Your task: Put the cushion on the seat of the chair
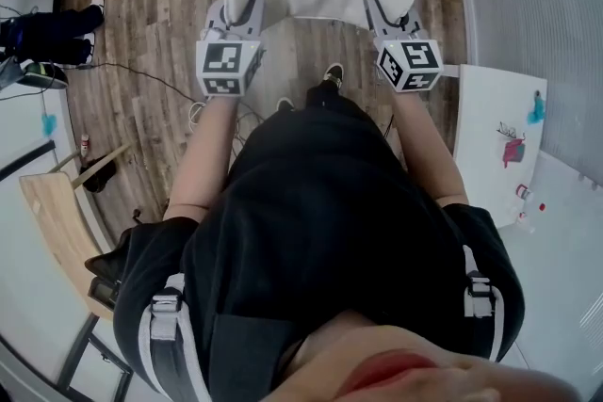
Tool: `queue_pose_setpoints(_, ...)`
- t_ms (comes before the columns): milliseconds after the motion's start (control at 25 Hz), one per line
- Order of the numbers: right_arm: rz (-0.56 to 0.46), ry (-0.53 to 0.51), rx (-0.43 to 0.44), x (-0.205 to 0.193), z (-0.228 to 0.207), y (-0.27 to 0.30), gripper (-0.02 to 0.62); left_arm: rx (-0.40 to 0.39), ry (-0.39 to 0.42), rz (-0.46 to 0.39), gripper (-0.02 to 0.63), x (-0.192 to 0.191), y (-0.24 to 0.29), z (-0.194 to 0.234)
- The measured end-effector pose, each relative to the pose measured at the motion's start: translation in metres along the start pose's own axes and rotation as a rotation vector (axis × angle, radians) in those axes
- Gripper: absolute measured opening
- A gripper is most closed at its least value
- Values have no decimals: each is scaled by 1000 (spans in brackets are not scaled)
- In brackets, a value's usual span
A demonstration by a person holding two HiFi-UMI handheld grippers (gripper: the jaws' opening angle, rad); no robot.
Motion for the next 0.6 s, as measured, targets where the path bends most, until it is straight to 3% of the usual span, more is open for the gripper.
queue_pose_setpoints(600,12,22,35,5,-103,30,55,27,15,37,51,18,93,-29)
Point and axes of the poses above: the fingertips, and each gripper's own axes: y forward along the fingers, z to its left, x out of its top, the point moved 8 cm from there along -y, backward along the fingers, and after that the axes turned 13 degrees about x, right-handed, at the moved point
